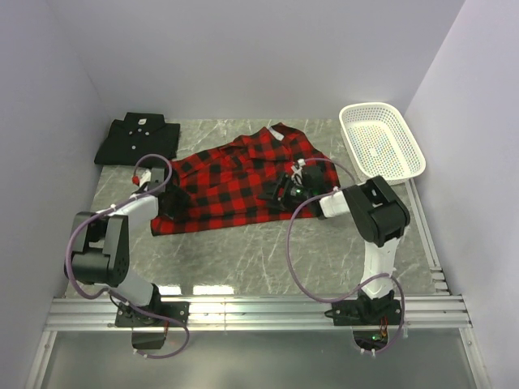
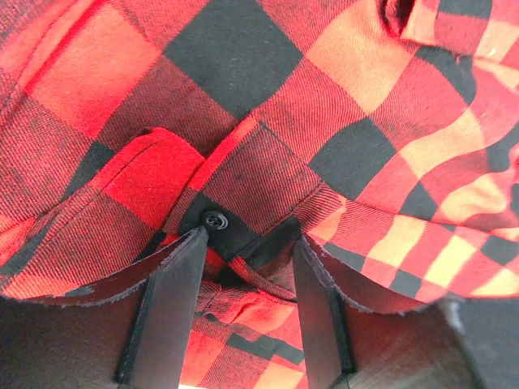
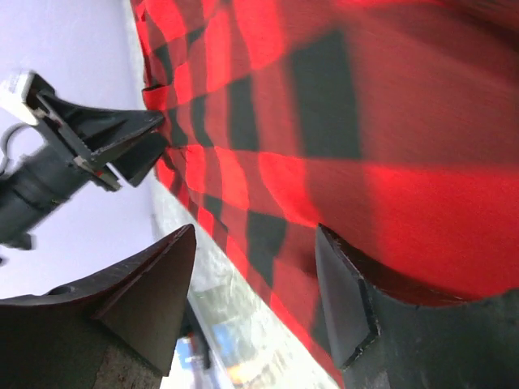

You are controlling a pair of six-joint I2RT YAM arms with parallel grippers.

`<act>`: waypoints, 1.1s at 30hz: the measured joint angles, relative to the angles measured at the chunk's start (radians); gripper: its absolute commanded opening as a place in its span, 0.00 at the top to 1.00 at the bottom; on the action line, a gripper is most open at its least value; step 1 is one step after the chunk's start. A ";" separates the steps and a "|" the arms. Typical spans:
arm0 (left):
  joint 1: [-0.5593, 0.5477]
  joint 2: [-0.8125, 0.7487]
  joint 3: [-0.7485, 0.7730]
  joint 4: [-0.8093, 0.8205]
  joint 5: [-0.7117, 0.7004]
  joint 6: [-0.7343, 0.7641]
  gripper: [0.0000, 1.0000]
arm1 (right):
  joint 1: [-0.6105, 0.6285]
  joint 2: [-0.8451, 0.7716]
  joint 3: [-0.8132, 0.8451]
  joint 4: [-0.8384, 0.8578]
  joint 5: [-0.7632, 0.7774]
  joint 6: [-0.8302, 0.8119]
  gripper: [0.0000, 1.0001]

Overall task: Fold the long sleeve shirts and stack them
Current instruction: Fold the shirt

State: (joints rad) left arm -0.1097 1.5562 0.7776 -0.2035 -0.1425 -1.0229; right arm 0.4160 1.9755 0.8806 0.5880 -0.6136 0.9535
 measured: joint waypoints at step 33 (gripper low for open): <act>0.056 -0.271 -0.020 -0.242 0.008 0.015 0.32 | -0.299 -0.511 -0.312 -0.216 0.121 -0.106 0.43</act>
State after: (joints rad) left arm -0.0536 1.2854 0.7574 -0.4458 -0.1349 -1.0077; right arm 0.1173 1.4647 0.5686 0.3717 -0.4927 0.8474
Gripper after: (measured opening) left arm 0.727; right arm 0.585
